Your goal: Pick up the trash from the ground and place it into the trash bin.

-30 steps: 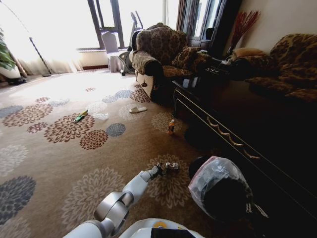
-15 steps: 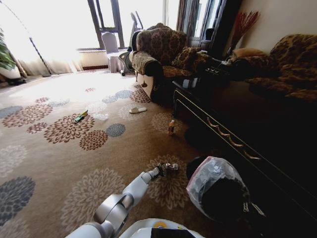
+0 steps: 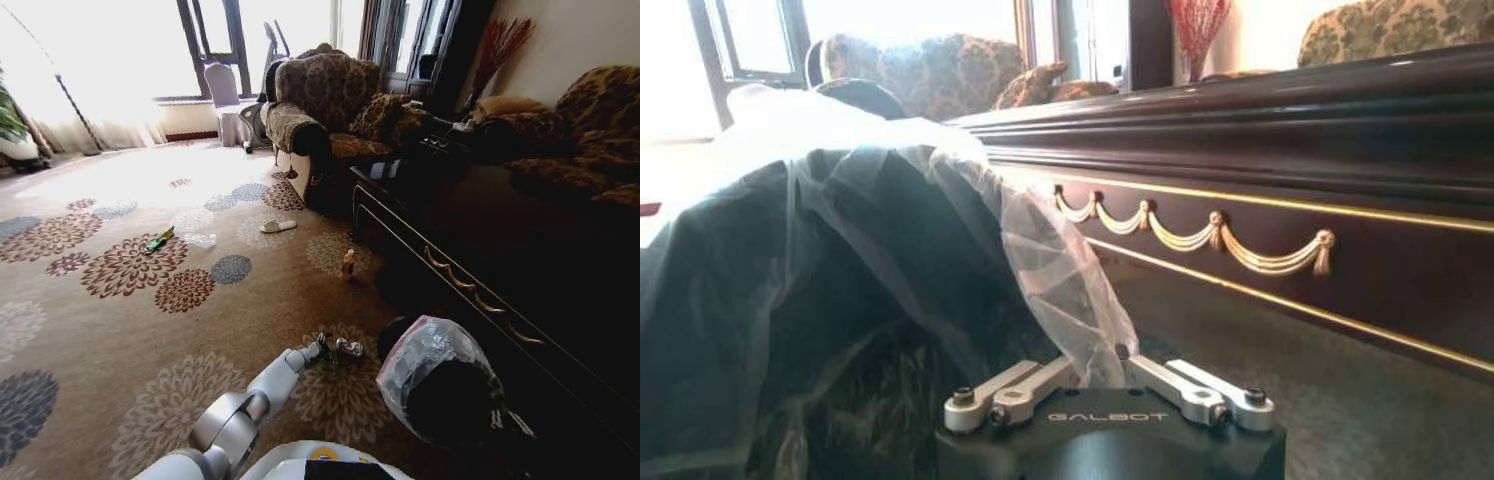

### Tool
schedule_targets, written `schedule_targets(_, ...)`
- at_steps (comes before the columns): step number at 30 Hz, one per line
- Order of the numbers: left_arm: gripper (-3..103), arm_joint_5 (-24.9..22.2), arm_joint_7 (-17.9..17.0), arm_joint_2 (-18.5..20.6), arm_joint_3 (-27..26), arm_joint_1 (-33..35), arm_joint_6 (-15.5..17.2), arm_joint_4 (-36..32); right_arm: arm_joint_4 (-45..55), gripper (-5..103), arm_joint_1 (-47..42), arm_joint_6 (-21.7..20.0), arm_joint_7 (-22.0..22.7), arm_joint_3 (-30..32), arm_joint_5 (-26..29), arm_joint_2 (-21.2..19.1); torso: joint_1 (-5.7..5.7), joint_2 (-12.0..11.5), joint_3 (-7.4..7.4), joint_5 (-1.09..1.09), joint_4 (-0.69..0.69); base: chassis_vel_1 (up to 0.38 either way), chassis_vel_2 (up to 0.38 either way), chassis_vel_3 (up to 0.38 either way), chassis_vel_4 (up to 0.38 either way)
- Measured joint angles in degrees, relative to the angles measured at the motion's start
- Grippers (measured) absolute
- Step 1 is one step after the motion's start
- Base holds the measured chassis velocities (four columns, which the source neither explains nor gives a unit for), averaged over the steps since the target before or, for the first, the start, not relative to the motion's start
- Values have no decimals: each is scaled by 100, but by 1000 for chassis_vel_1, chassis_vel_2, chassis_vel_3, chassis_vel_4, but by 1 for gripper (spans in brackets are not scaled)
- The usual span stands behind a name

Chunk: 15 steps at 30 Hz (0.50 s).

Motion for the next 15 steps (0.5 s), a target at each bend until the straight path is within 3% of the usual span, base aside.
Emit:
schedule_targets(2,76,-8,230,0,38,84,-222,-35,-56,1,2,27,1,12,1,1,0,0,0,-1,-1,0,0,0,0)
schedule_targets(6,64,21,371,-1,86,162,-385,-69,-124,1,21,51,1,3,5,7,0,0,2,0,0,0,0,0,0)
schedule_targets(15,41,-34,364,0,98,210,-457,-220,-139,1,54,59,33,-12,5,25,0,0,3,0,0,0,0,0,0)
